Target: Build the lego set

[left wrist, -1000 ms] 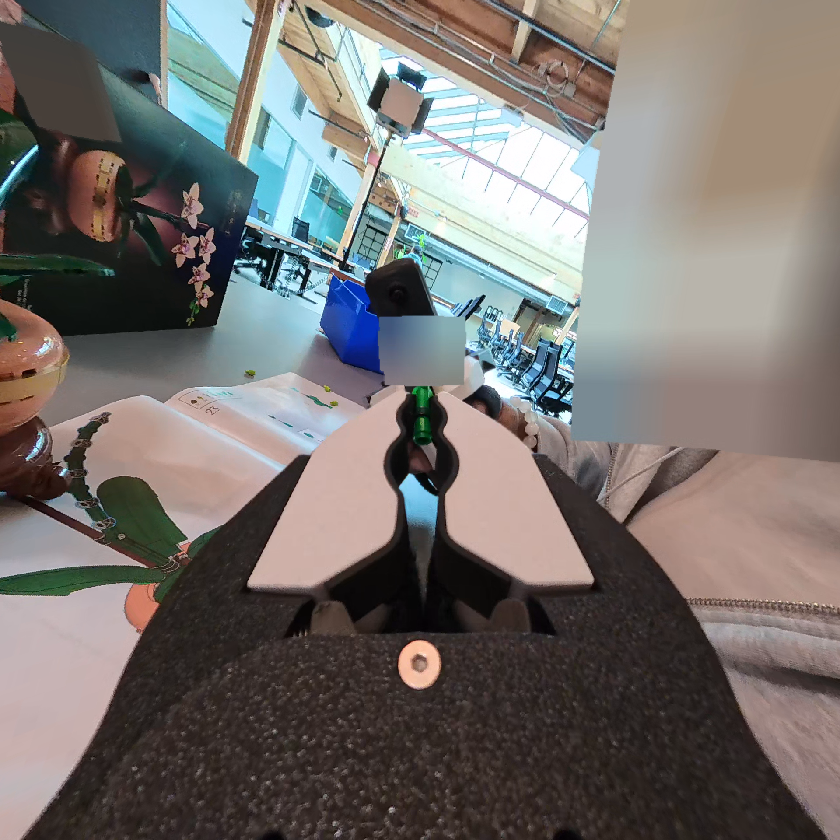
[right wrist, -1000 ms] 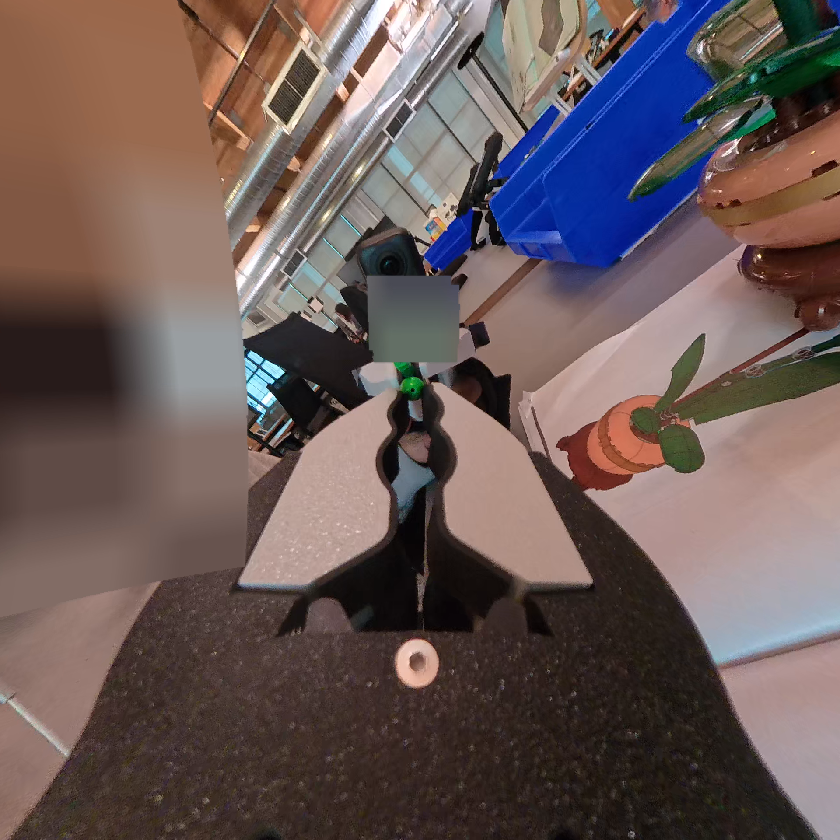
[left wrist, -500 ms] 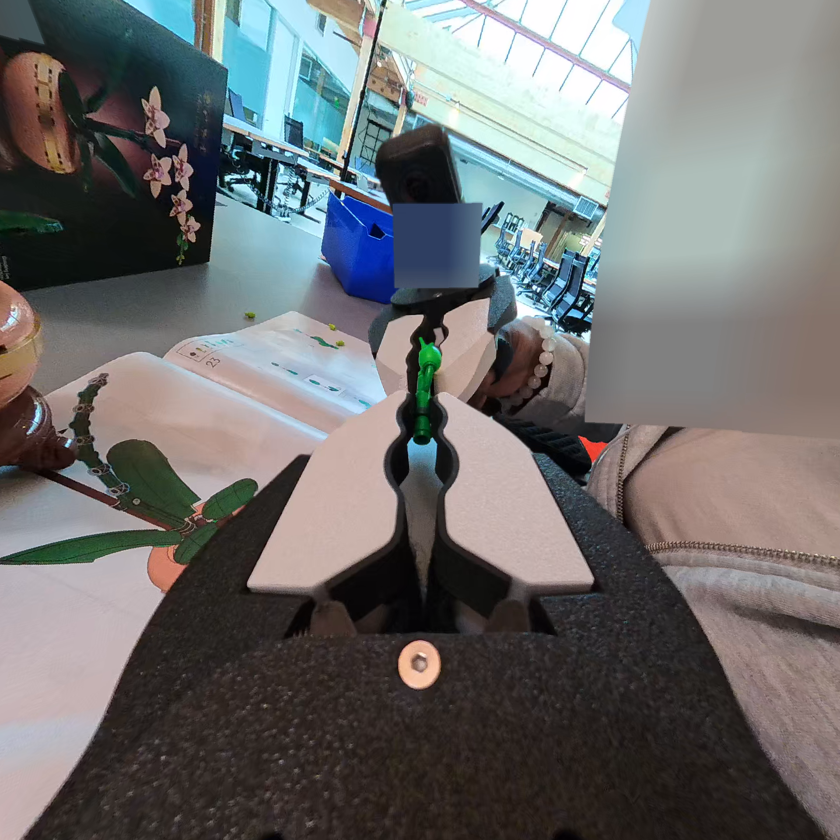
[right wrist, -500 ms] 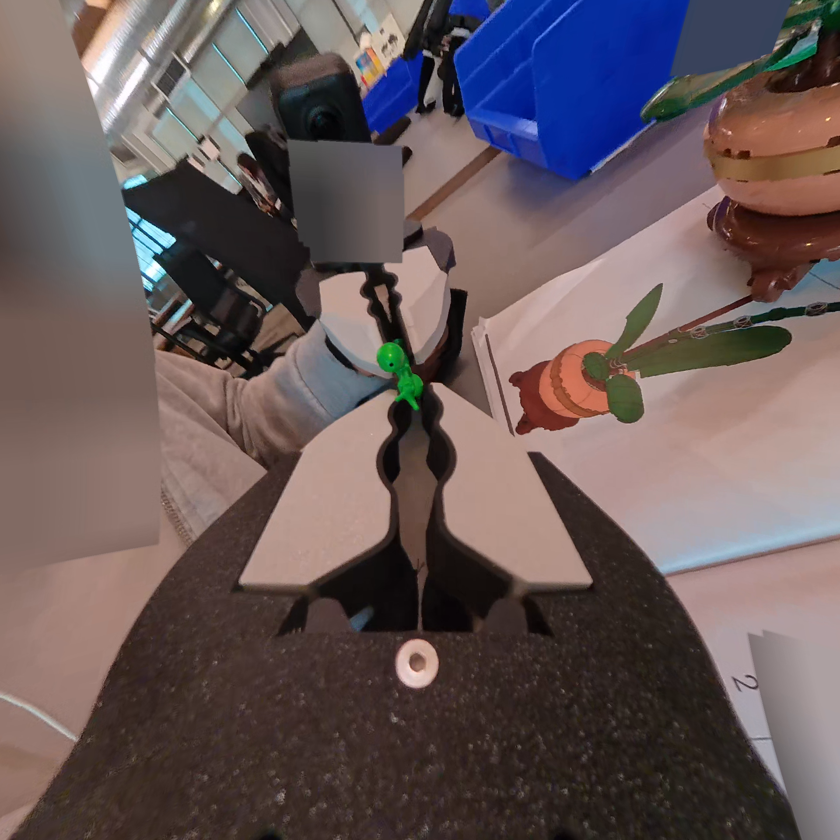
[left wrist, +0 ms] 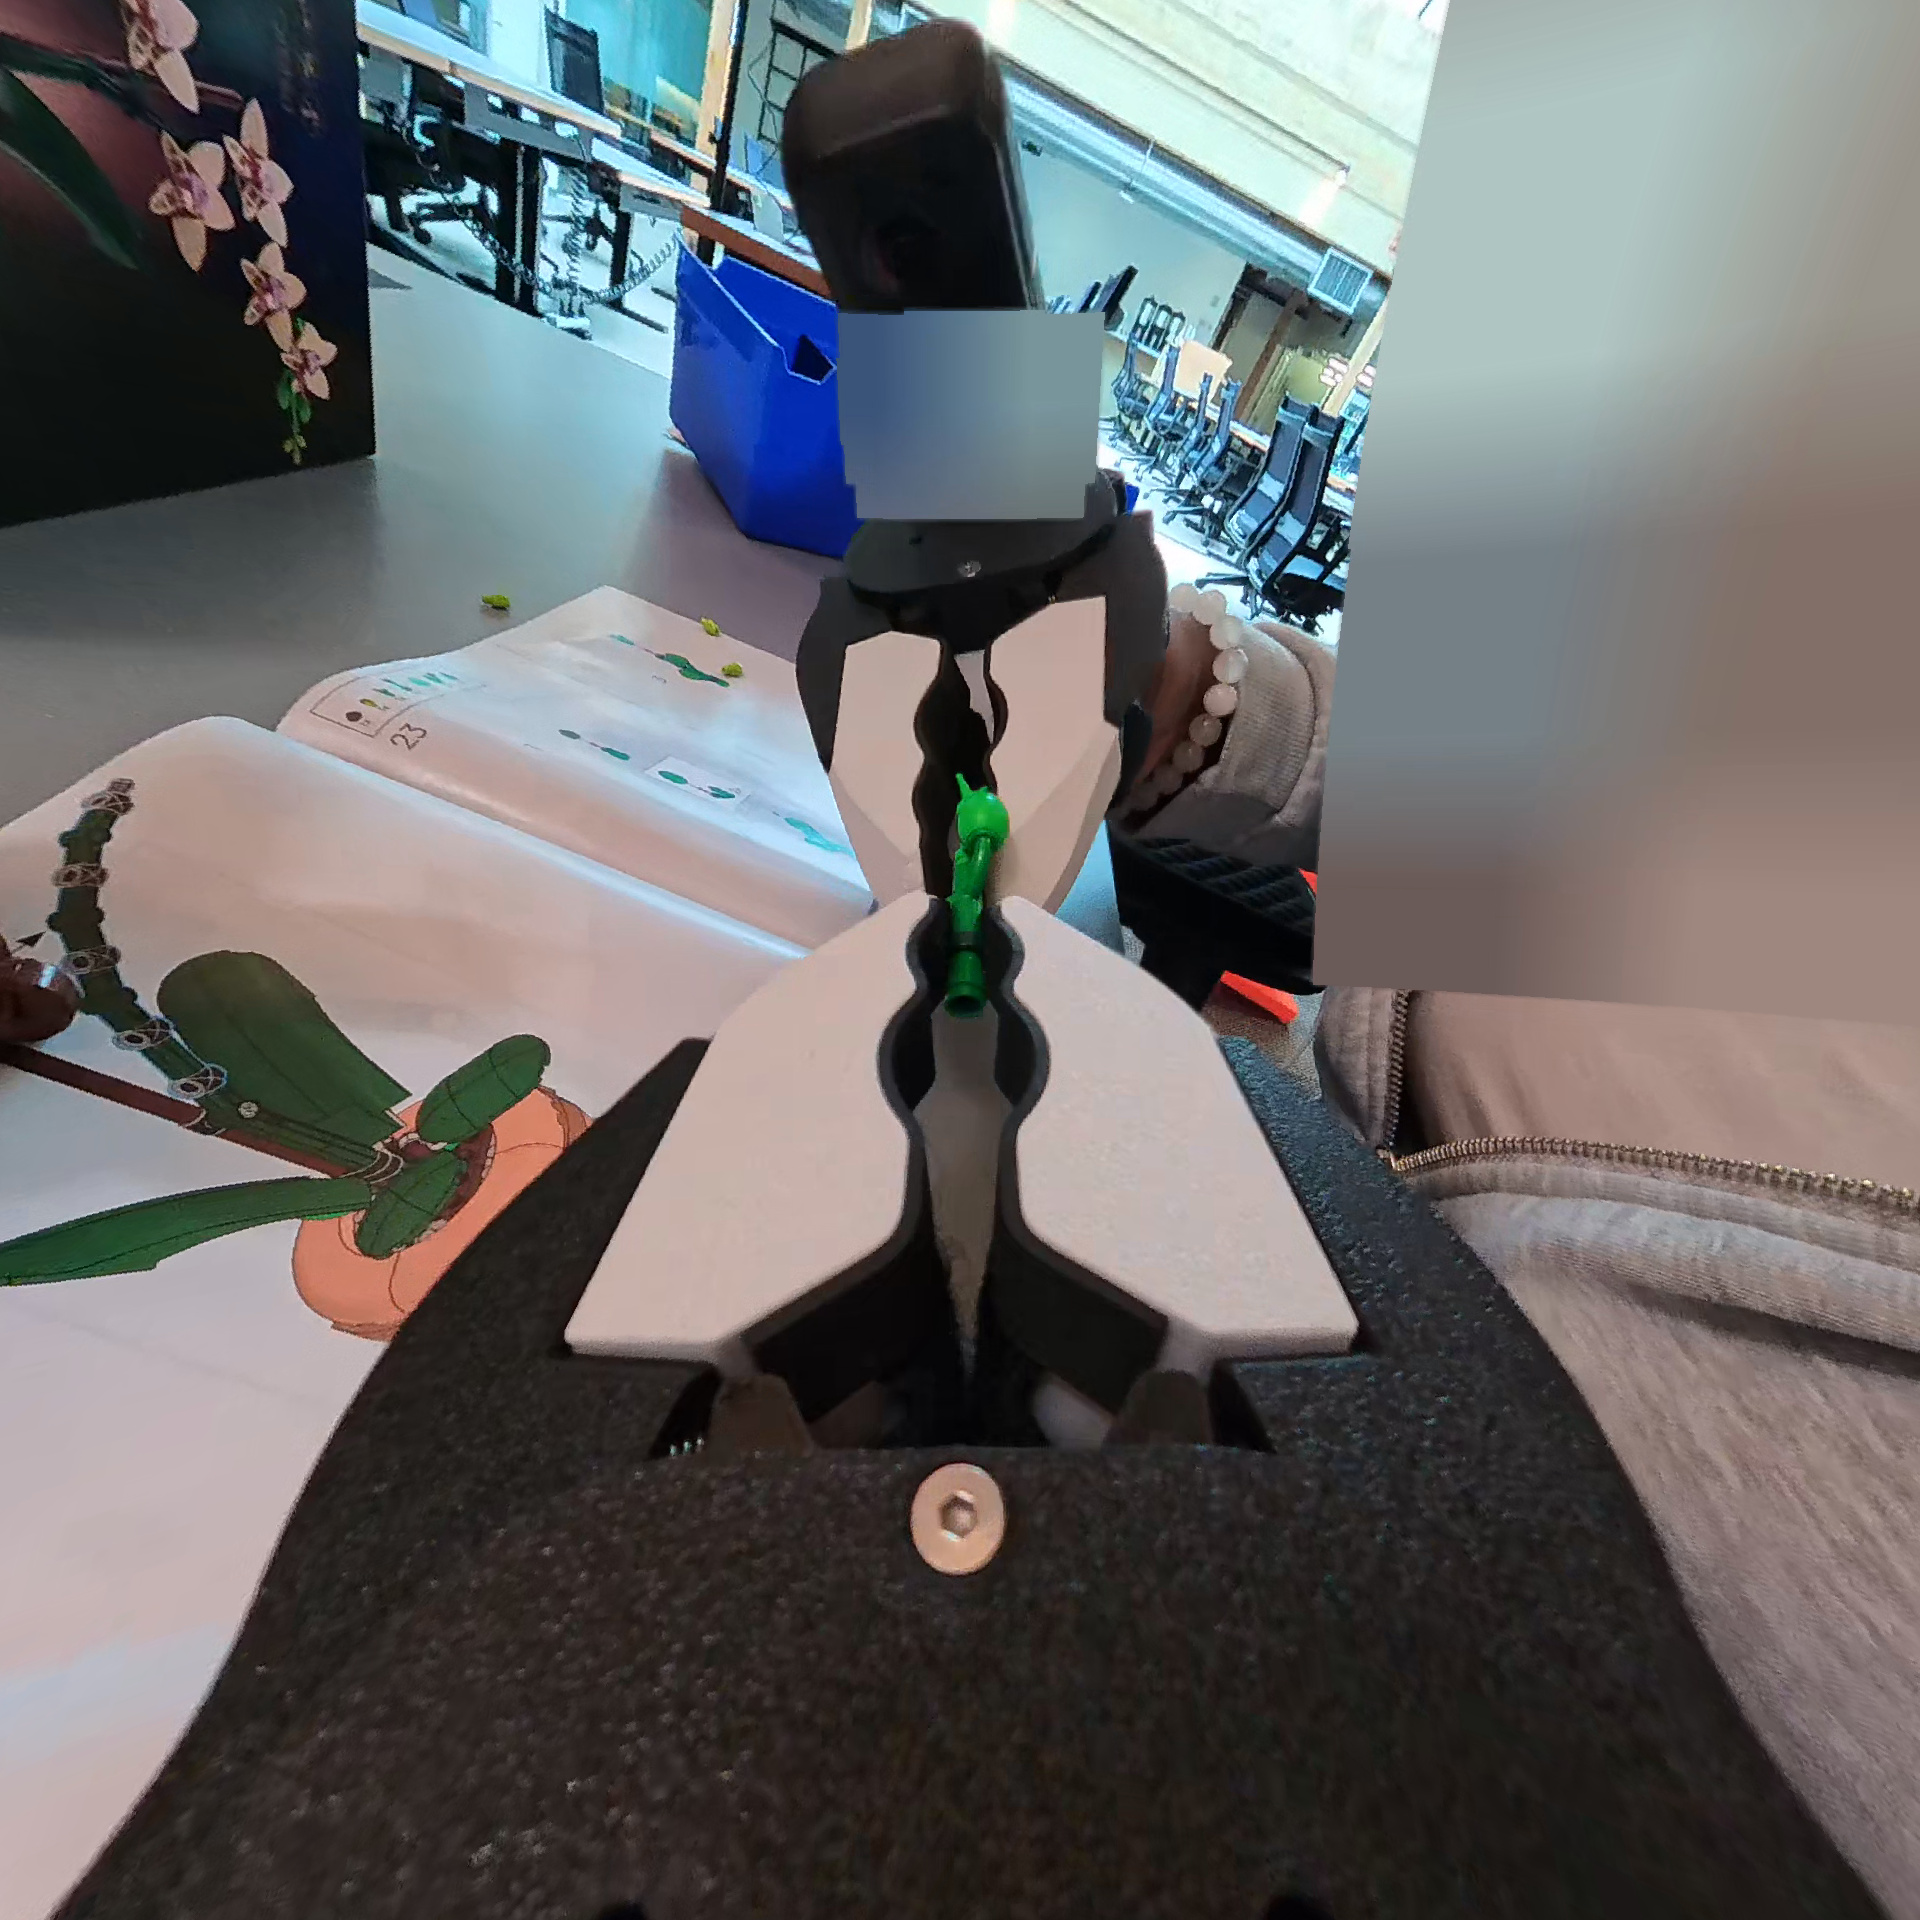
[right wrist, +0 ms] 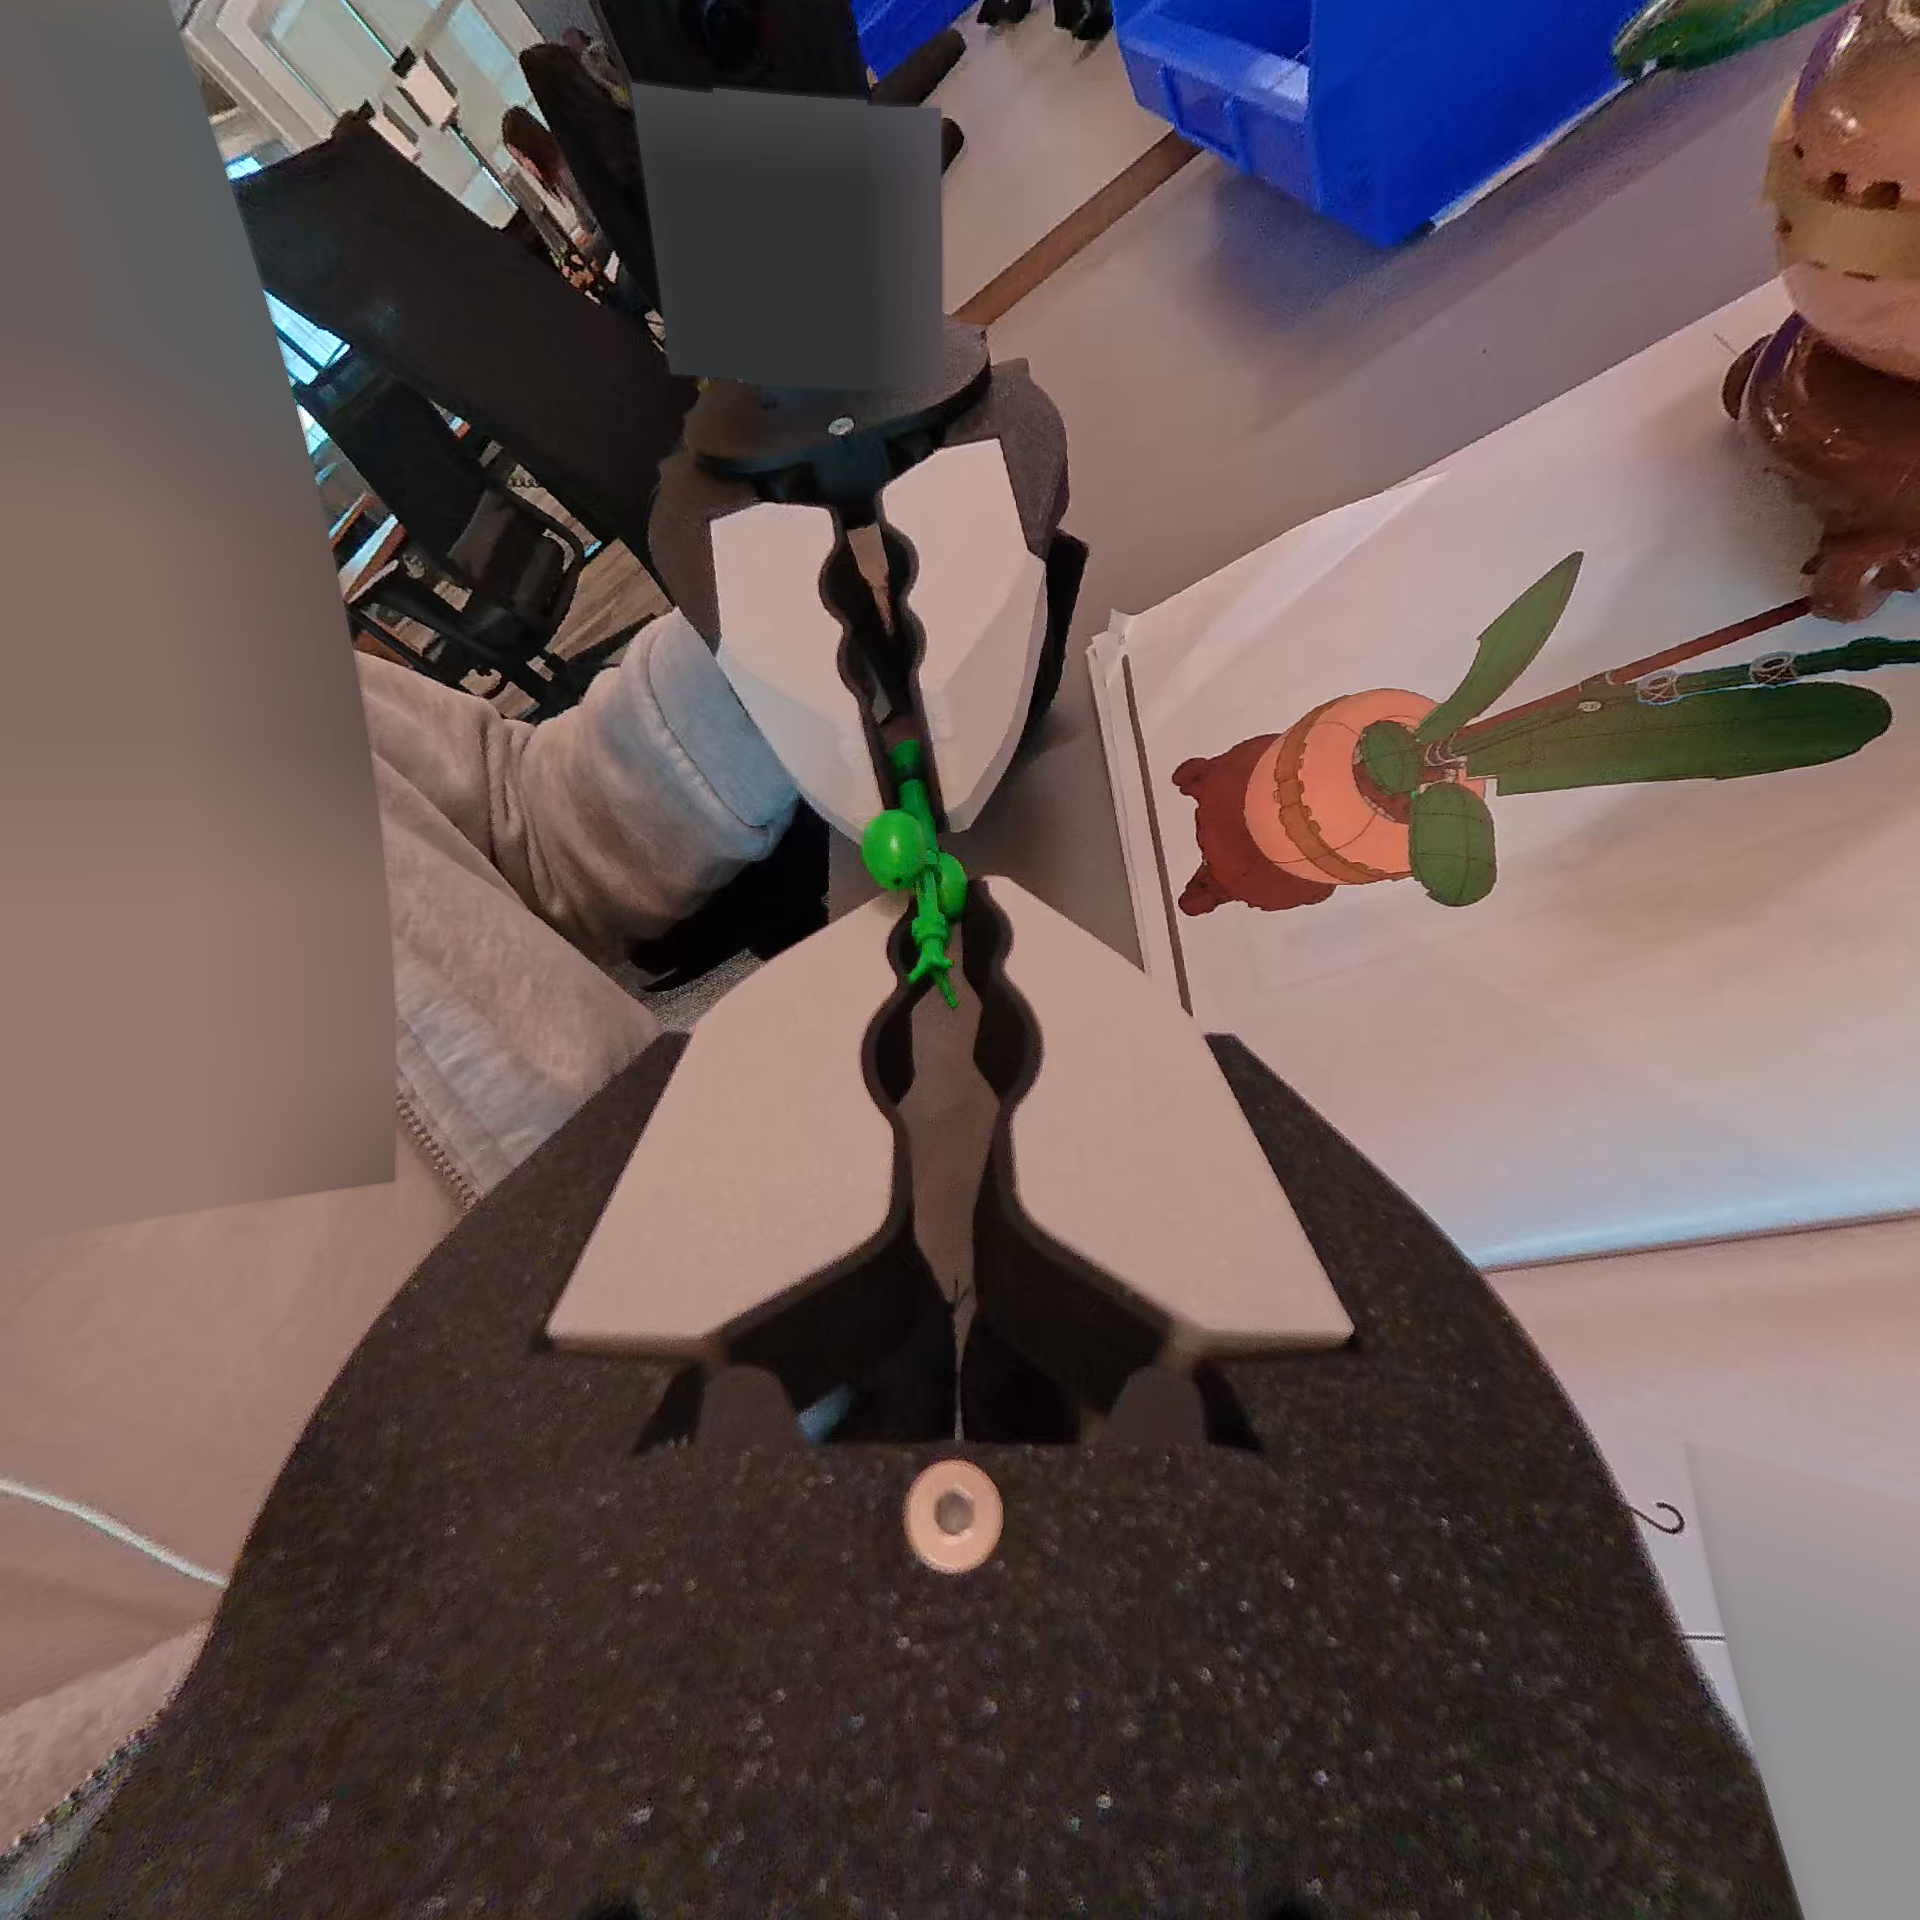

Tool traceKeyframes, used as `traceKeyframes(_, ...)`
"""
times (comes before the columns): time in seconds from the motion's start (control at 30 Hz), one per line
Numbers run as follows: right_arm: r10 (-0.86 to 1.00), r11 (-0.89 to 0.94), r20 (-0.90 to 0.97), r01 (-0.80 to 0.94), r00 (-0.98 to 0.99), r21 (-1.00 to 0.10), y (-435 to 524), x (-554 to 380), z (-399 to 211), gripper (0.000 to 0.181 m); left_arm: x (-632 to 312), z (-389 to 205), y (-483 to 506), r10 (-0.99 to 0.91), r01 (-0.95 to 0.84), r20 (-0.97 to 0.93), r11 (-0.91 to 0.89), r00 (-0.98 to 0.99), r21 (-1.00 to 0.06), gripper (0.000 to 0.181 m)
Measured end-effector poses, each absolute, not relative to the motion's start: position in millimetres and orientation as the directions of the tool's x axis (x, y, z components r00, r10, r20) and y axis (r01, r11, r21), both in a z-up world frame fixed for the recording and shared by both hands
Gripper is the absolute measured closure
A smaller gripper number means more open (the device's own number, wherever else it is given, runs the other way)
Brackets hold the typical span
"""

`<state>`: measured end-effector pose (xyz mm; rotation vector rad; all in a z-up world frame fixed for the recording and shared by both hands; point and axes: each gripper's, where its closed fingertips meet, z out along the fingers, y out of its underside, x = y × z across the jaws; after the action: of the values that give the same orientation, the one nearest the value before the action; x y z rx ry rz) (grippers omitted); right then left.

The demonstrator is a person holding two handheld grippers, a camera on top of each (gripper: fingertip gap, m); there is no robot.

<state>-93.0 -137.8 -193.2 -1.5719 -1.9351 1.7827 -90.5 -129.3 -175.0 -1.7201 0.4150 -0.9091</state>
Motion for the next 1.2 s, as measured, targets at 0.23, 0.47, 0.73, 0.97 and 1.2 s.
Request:
traceKeyframes(0.23,0.679,-0.184,-0.551,0.614,-0.485,-0.768,-138.7,-90.3,-197.5,0.175,-86.8,-180.5,-130.5,-0.679,0.134,0.381,-0.388,0.627,-0.912,0.176)
traceKeyframes(0.47,0.675,-0.186,-0.556,0.617,-0.485,-0.764,-140.5,-88.8,-200.9,0.175,-84.1,-182.0,-130.7,-0.685,0.127,0.392,-0.405,0.613,-0.906,0.176)
traceKeyframes(0.73,0.652,-0.214,-0.571,0.602,-0.499,-0.769,-141.8,-90.7,-193.6,0.174,-86.5,-177.0,-132.3,-0.694,0.158,0.398,-0.385,0.600,-0.909,0.176)
traceKeyframes(0.97,0.638,-0.260,-0.580,0.567,-0.507,-0.782,-138.9,-97.7,-182.8,0.172,-93.8,-169.2,-130.8,-0.688,0.222,0.413,-0.353,0.597,-0.909,0.176)
traceKeyframes(1.2,0.616,-0.303,-0.598,0.546,-0.513,-0.781,-138.4,-101.8,-179.3,0.172,-95.1,-168.4,-129.6,-0.685,0.240,0.420,-0.347,0.596,-0.907,0.176)
